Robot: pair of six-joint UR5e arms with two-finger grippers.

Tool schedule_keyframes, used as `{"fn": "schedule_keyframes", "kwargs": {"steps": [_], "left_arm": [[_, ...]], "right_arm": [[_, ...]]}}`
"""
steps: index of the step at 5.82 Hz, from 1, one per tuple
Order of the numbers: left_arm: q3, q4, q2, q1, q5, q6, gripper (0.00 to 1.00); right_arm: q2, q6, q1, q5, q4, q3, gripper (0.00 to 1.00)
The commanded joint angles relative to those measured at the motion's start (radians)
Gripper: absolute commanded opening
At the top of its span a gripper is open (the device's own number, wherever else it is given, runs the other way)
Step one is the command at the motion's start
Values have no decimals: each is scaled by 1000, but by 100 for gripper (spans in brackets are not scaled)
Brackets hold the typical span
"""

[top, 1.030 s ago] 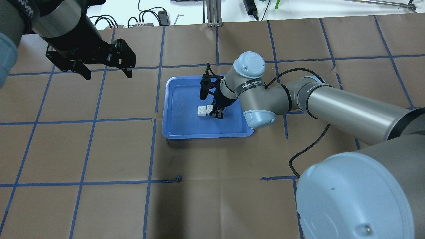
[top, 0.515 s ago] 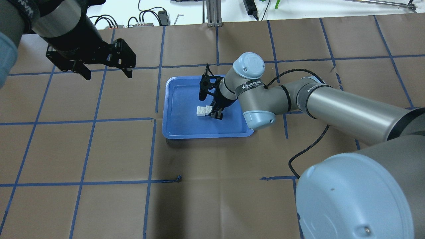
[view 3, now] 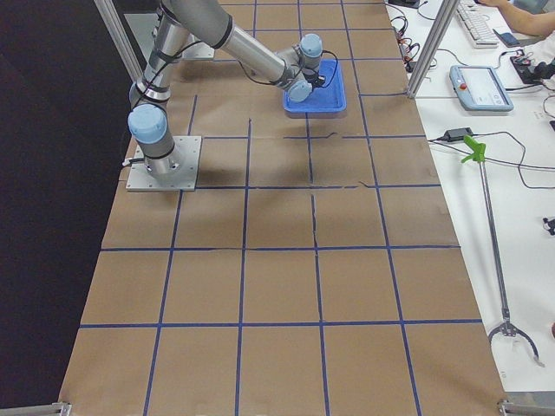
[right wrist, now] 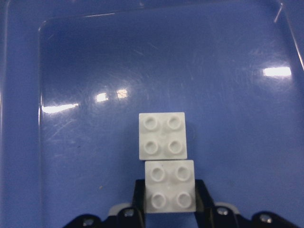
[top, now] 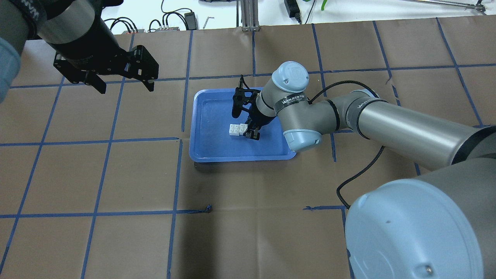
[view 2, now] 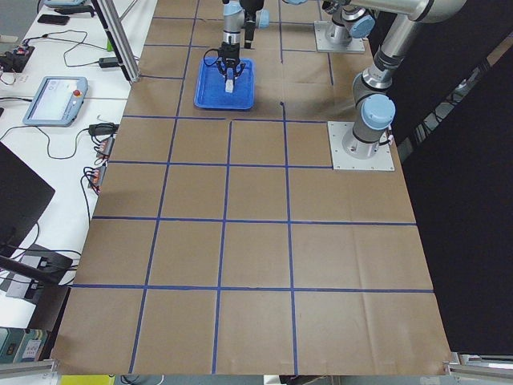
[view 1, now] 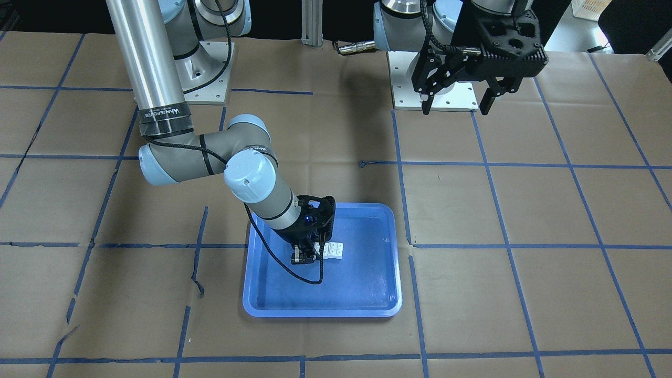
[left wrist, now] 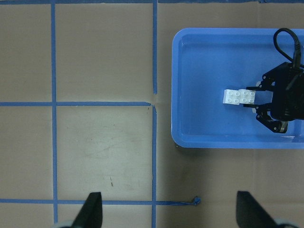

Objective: Assemble white blocks and place on blue tray

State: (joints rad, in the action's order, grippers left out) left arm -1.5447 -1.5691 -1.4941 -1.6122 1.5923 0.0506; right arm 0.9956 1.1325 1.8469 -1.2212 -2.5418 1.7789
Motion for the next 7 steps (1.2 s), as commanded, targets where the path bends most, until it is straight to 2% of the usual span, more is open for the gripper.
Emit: {"fn": "schedule_keyframes", "kwargs": {"steps": [1, 7], "left_arm": [[0, 0, 0, 0, 0, 0, 99], [0, 0, 0, 0, 0, 0, 99]], "right_arm": [[0, 0, 0, 0, 0, 0, 18], [-3, 1, 15, -3, -1, -4, 17]]}}
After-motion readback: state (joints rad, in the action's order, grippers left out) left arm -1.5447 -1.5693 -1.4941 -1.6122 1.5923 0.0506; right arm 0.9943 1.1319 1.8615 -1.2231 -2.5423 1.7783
